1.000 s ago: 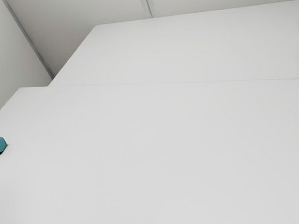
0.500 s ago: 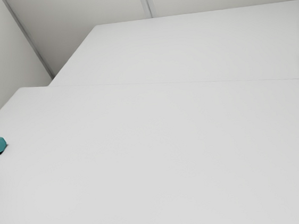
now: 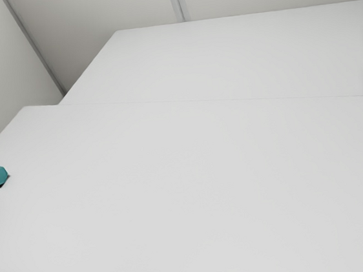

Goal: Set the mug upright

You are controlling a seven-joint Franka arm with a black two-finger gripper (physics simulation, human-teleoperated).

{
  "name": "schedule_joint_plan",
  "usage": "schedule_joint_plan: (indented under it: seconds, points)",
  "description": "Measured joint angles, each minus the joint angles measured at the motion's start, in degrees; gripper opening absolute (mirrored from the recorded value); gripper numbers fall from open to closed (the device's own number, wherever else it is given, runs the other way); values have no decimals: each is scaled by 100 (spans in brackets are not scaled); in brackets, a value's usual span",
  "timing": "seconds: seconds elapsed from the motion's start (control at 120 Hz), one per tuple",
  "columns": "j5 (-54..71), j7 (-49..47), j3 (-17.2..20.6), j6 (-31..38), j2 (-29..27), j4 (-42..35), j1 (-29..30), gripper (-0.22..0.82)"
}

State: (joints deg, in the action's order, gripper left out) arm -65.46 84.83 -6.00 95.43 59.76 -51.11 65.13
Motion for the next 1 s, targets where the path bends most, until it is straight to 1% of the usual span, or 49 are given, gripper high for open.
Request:
schedule_joint_plan:
  seconds: [0.2, 0.367, 0.967, 1.0]
  points:
    - [-256, 159, 93, 107, 156, -7, 78, 60]
    - [-348, 256, 265, 168, 309, 17, 110, 60]
    - [-579, 430, 620, 175, 251, -494, 43, 60]
    - [-579, 435, 631, 176, 247, -500, 38, 58]
